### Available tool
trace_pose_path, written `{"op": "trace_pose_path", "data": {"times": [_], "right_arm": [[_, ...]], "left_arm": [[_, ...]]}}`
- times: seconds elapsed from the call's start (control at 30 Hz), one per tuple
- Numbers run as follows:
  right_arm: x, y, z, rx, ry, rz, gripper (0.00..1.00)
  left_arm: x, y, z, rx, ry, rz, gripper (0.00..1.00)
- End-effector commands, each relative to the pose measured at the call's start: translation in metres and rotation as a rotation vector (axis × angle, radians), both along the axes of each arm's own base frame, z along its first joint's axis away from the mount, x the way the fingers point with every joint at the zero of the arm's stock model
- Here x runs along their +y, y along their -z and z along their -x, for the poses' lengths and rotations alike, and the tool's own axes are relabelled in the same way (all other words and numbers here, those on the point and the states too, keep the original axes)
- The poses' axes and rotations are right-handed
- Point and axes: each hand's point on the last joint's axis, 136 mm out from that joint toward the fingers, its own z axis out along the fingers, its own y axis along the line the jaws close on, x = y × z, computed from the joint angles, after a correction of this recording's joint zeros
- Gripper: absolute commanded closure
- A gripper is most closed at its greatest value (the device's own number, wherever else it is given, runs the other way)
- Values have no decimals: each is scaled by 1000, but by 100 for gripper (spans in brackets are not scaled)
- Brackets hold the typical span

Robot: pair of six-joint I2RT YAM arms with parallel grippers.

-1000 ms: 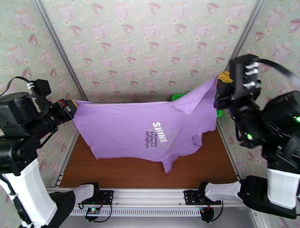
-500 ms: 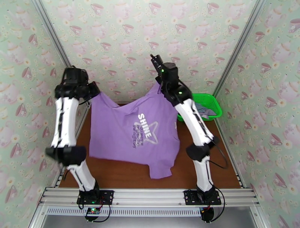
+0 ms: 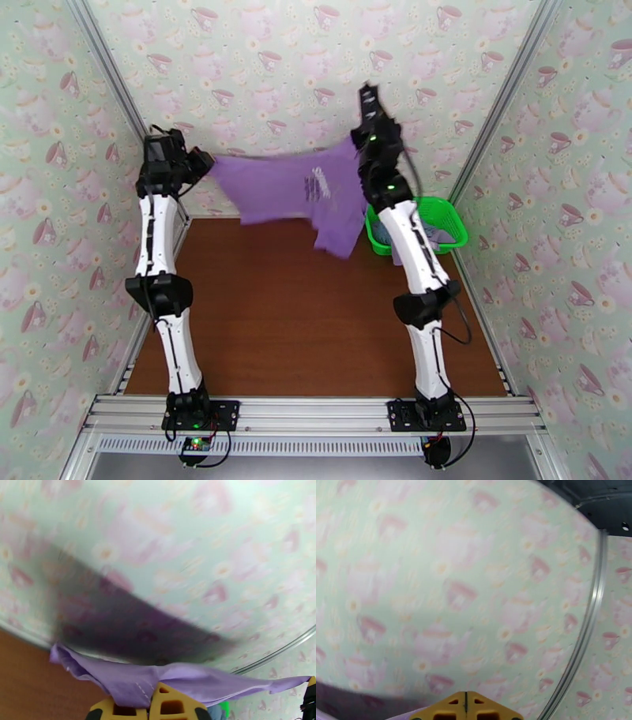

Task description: Fold and stack the mixed laundry pile

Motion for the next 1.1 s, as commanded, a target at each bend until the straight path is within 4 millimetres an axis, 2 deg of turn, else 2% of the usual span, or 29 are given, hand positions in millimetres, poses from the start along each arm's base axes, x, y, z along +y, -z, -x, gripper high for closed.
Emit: {"op": "trace_pose_path", "data": {"times": [0.0,0.03,0.1,0.17,0.2,0.23,0.27,0.33,0.4,0.47,0.5,0.6,0.7,0.87,1.07], "right_arm": [[-13,-27,44,-54,-82,-79,100],[-6,-7,44,-9,-114,-63,100],[8,47,49,73,-171,-34,100],[19,111,60,178,-215,-17,100],[24,149,68,248,-242,-15,100],[32,189,78,321,-278,-9,100],[38,222,88,380,-310,-13,100],[54,296,120,525,-377,-13,100],[71,354,153,654,-430,5,100],[81,396,185,766,-458,20,100],[88,415,203,823,-481,40,100],[95,449,240,949,-486,63,100],[95,469,264,1022,-462,86,100],[92,485,287,1081,-440,103,100],[82,491,300,1112,-407,112,100]], "left_arm": [[-2,-70,47,-174,20,-40,100],[-5,-56,50,-148,35,-47,100],[-11,-16,58,-87,57,-43,100],[-15,44,70,-22,53,-30,100],[-16,77,79,17,42,-22,100],[-18,121,89,83,35,-11,100],[-19,155,100,138,24,-5,100],[-18,237,127,292,-18,28,100],[-18,307,159,431,-60,74,100],[-13,354,189,542,-131,108,100],[-11,371,203,580,-162,123,100],[-5,399,237,676,-239,131,100],[5,405,262,747,-318,99,100],[20,390,297,801,-425,64,100],[25,345,329,755,-467,69,100]]}}
